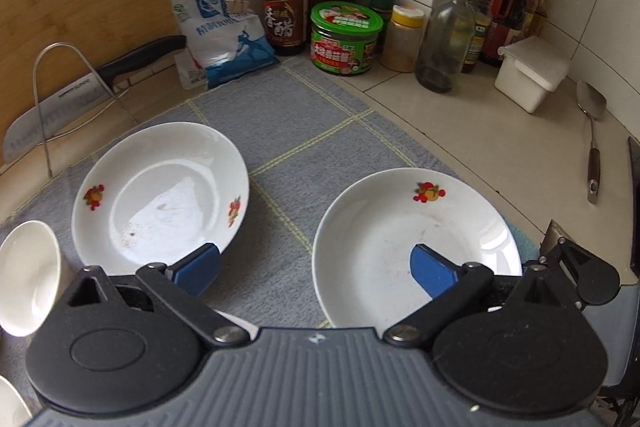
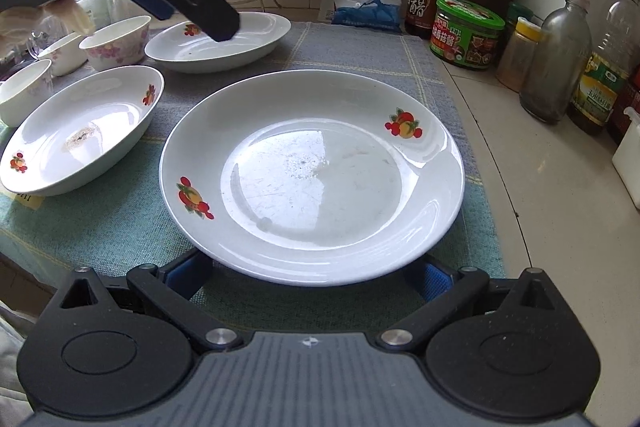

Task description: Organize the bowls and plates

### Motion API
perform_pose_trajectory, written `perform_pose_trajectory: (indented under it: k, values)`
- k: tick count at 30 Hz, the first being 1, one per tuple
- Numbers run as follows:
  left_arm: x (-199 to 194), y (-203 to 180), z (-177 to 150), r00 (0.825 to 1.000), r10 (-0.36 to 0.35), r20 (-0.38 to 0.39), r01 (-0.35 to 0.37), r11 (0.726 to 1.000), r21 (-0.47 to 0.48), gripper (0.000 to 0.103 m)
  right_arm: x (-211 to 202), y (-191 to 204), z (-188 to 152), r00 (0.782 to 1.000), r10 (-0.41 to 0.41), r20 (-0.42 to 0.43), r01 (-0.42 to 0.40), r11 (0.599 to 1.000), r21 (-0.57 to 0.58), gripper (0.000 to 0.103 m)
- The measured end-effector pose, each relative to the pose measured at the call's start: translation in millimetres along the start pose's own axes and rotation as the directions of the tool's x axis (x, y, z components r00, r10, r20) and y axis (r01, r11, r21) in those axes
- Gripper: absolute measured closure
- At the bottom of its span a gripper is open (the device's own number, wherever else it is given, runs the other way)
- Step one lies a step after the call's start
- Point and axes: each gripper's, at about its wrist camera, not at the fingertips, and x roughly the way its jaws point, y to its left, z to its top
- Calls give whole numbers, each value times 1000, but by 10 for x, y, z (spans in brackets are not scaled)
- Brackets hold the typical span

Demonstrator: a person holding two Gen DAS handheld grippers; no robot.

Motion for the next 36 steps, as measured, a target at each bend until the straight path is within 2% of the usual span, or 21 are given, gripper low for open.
perform_pose_trajectory:
  k: [4,7,13,20,29,36]
  values:
    - [241,-32,126,998,-57,-40,58,998,39,4,-20,-34,-71,998,20,55,-19,1000,-18,0]
    - [419,-56,207,993,-89,-79,95,993,69,11,-25,-58,-108,996,29,87,-27,999,-26,0]
    - [699,-100,309,978,-139,-155,156,982,110,16,-17,-110,-127,993,47,108,-42,998,-48,0]
    - [909,-135,369,962,-156,-222,188,973,133,27,17,-144,-89,992,79,102,-71,994,-78,0]
    - [1008,-143,402,949,-173,-262,216,965,146,28,24,-165,-48,993,92,73,-85,992,-93,0]
    - [996,-151,395,952,-156,-262,199,969,145,29,15,-143,4,995,86,42,-82,992,-99,0]
